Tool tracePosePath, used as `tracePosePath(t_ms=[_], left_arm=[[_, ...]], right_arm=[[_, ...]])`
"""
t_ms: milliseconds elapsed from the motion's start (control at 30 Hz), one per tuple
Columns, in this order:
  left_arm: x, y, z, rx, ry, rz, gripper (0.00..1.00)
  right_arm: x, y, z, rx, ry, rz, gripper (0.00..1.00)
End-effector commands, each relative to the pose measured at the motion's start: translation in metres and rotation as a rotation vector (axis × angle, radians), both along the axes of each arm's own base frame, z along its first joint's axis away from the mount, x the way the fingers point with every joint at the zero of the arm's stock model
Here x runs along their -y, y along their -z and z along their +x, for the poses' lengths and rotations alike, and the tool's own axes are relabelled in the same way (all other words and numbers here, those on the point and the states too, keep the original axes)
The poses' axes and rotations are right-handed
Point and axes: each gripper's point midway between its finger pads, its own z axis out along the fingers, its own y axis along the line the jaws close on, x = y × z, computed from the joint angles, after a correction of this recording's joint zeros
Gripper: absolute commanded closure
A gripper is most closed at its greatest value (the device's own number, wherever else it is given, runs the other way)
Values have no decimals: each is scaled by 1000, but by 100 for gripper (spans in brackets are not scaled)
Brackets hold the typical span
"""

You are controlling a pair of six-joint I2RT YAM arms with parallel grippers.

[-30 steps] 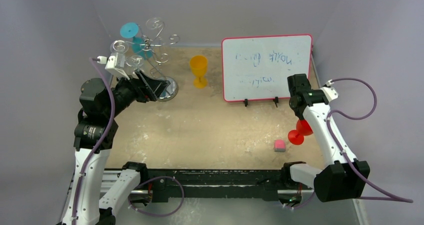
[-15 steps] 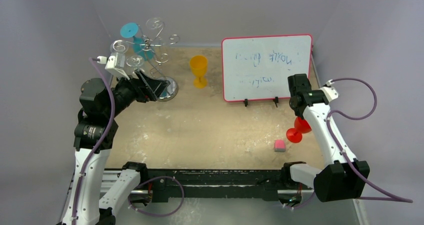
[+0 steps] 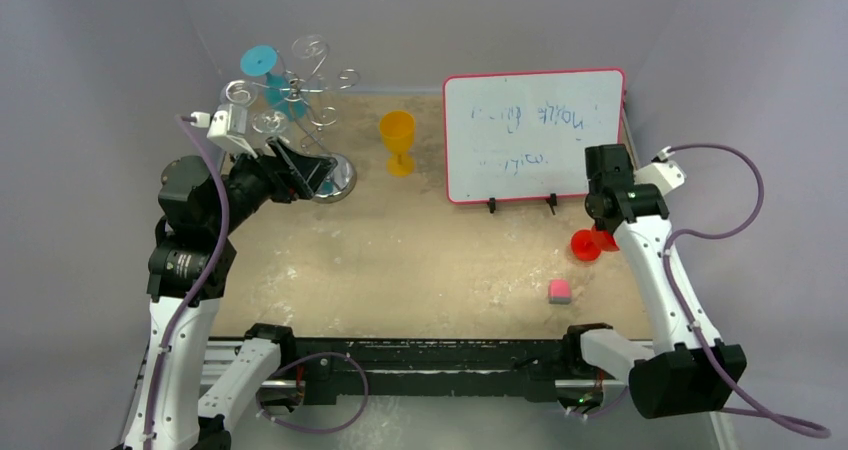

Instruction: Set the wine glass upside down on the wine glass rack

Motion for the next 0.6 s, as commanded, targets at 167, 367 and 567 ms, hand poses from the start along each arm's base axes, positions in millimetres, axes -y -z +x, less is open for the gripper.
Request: tracePosePath(t_ms=[167,367,567], left_arm=[[-5,-50,-3,160,-38,-23,24],[-11,-57,-3,218,-67,-6,25],[-11,-53,3,258,-60,54,25]], right_arm=[[6,-75,17,187,-88,-80,100],[-11,-118,28,311,-306,-123,100],[-43,-150,32,493,-540,-119,100]])
